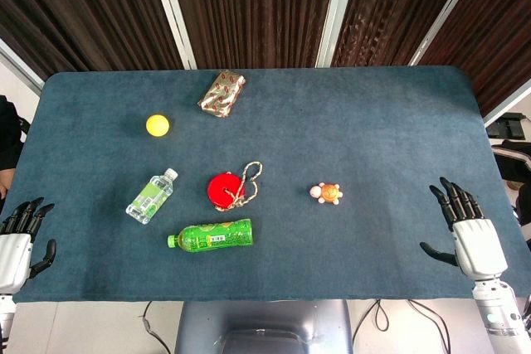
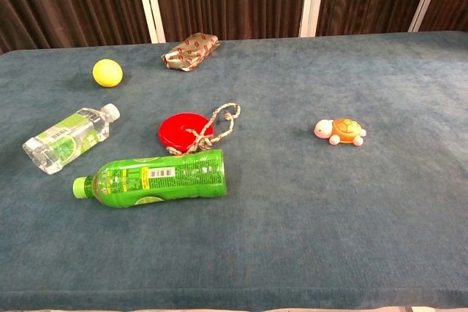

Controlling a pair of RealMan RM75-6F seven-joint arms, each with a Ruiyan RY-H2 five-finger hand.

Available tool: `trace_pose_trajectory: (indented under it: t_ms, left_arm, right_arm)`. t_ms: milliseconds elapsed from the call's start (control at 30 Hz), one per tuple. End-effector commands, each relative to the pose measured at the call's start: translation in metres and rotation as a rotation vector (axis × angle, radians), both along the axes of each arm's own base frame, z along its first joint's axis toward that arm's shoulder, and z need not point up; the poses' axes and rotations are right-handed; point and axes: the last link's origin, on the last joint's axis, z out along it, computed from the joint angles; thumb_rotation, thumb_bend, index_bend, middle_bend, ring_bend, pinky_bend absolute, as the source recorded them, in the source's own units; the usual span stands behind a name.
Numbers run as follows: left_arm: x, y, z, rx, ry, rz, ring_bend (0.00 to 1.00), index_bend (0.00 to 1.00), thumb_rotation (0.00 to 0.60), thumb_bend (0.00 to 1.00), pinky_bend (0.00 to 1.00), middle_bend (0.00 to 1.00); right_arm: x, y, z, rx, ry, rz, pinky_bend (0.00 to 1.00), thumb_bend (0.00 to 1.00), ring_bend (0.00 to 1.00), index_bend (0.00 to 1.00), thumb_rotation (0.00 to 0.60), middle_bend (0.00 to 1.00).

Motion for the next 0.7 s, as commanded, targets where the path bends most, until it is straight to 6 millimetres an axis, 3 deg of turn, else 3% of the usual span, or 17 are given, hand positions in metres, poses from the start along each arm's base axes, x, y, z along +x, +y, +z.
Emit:
trace_pose_trajectory:
  t_ms: [33,167,267,333,467,500,633,700]
  left_arm:
    - [0.001,0.0,0.0,-0.004,-0.002,-0.01,0.08,0.17,0.6,0.49,0.22,0.09]
    - [0.002,0.001,-0.002,-0.015,-0.004,-0.016,0.08,0.17,0.6,0.49,0.22,0.09]
    - [0.003,0.001,-0.003,-0.021,-0.005,-0.025,0.08,0.17,0.6,0.49,0.22,0.09]
    - [0.003,0.001,-0.003,-0.021,-0.009,-0.028,0.08,0.17,0.6,0.49,0.23,0.1]
    - [0.002,0.0,-0.002,-0.023,-0.009,-0.02,0.08,0.17,0.6,0.49,0.23,0.1]
    - [0.002,-0.001,-0.003,-0.025,-0.01,-0.02,0.08,0.17,0.6,0.49,0.23,0.1]
    - [0.003,-0.003,-0.002,-0.023,-0.006,-0.027,0.08,0.17,0.6,0.49,0.23,0.1]
    - [0.003,-0.003,-0.002,-0.025,-0.005,-0.024,0.08,0.18,0.6,0.49,0.23,0.1]
  right_arm:
    - [0.0,0.0,-0.001,0.003,-0.004,0.001,0.23,0.12,0.0,0.02,0.6,0.03]
    - [0.0,-0.002,-0.001,0.007,-0.003,0.001,0.25,0.12,0.01,0.03,0.6,0.03]
    - [0.0,-0.006,-0.001,0.004,-0.008,0.005,0.31,0.12,0.09,0.04,0.6,0.03]
    - [0.002,-0.011,-0.001,0.002,-0.013,0.011,0.4,0.12,0.23,0.05,0.6,0.03]
    - [0.011,-0.03,-0.004,0.02,-0.014,0.034,0.69,0.12,0.65,0.11,0.6,0.06]
    - [0.014,-0.035,-0.005,0.029,-0.017,0.042,0.71,0.12,0.66,0.11,0.6,0.06]
    - [0.031,-0.058,-0.015,0.064,-0.036,0.099,0.96,0.13,0.9,0.25,0.6,0.2]
    - [0.042,-0.07,-0.022,0.079,-0.044,0.142,1.0,0.16,0.95,0.31,0.6,0.27]
